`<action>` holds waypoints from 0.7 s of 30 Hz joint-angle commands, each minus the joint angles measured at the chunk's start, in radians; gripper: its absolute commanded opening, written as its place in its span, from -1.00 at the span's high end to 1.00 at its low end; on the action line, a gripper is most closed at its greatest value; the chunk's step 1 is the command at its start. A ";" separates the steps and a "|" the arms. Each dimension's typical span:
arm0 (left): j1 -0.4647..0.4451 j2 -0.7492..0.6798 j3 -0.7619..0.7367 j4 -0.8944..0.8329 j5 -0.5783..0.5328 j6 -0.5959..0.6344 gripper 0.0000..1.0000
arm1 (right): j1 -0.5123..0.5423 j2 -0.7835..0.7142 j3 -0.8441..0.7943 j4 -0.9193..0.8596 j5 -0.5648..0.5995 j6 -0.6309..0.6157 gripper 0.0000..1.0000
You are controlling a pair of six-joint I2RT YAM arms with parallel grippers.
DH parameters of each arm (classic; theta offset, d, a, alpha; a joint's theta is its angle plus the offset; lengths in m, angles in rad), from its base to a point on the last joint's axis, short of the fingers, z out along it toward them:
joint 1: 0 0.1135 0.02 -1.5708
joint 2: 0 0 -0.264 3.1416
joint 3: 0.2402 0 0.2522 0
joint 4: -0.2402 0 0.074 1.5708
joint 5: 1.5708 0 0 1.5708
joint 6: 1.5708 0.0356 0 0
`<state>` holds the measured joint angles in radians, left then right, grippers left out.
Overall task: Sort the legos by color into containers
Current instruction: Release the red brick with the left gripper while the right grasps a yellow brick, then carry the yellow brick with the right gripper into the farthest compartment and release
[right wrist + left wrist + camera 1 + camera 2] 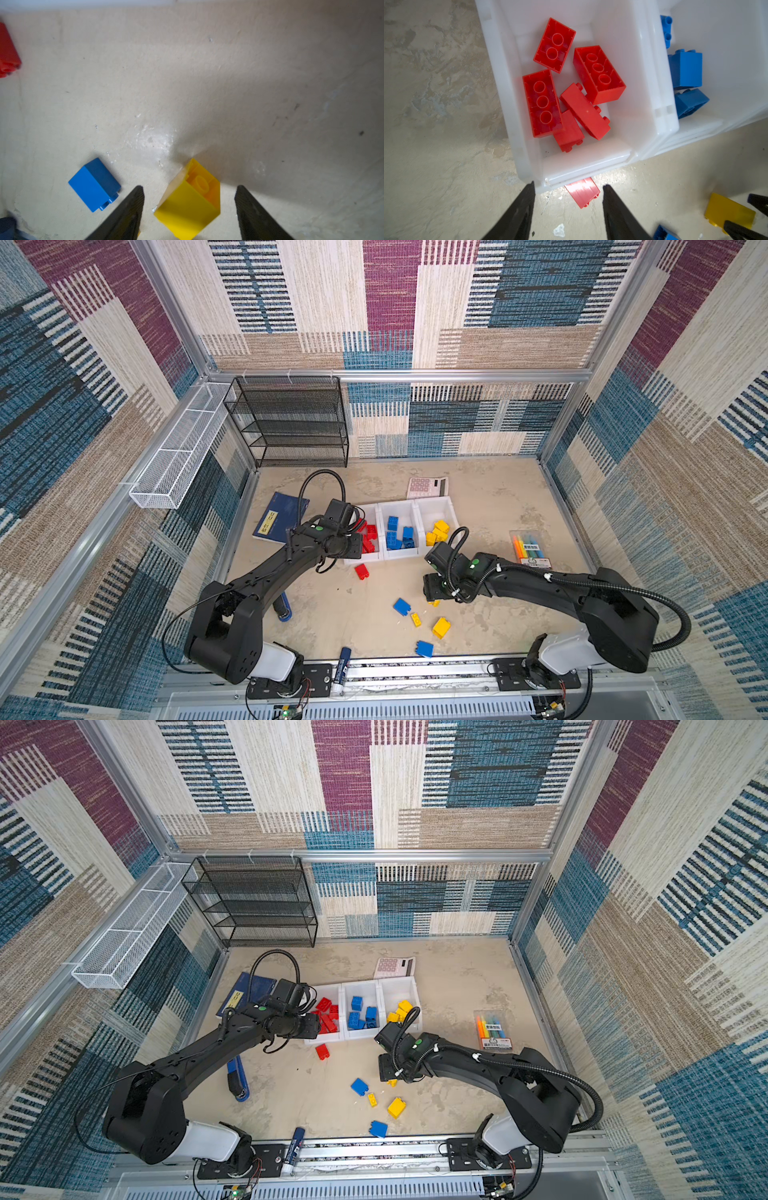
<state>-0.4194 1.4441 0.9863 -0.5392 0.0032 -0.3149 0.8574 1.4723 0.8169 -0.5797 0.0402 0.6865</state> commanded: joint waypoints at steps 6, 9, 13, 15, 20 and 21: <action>-0.001 -0.009 -0.024 0.018 0.001 -0.015 -0.12 | 0.001 -0.044 -0.046 -0.034 0.034 0.051 -0.30; 0.000 -0.004 -0.028 0.019 0.004 -0.019 -0.12 | 0.001 -0.037 -0.053 -0.015 0.021 0.051 -0.11; 0.001 -0.016 -0.028 0.012 -0.003 -0.017 -0.11 | 0.002 -0.032 -0.049 0.003 0.019 0.049 0.17; 0.000 -0.022 -0.031 0.012 -0.006 -0.015 -0.12 | 0.002 -0.033 -0.045 0.004 0.022 0.046 0.25; 0.000 -0.031 -0.033 0.005 -0.004 -0.021 -0.11 | 0.002 -0.056 -0.017 -0.002 0.046 0.020 0.32; 0.000 -0.035 -0.035 0.003 -0.002 -0.025 -0.12 | -0.001 -0.065 -0.002 -0.005 0.062 0.008 0.32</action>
<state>-0.4198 1.4197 0.9565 -0.5365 0.0036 -0.3202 0.8574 1.4246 0.7906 -0.6010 0.0643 0.7177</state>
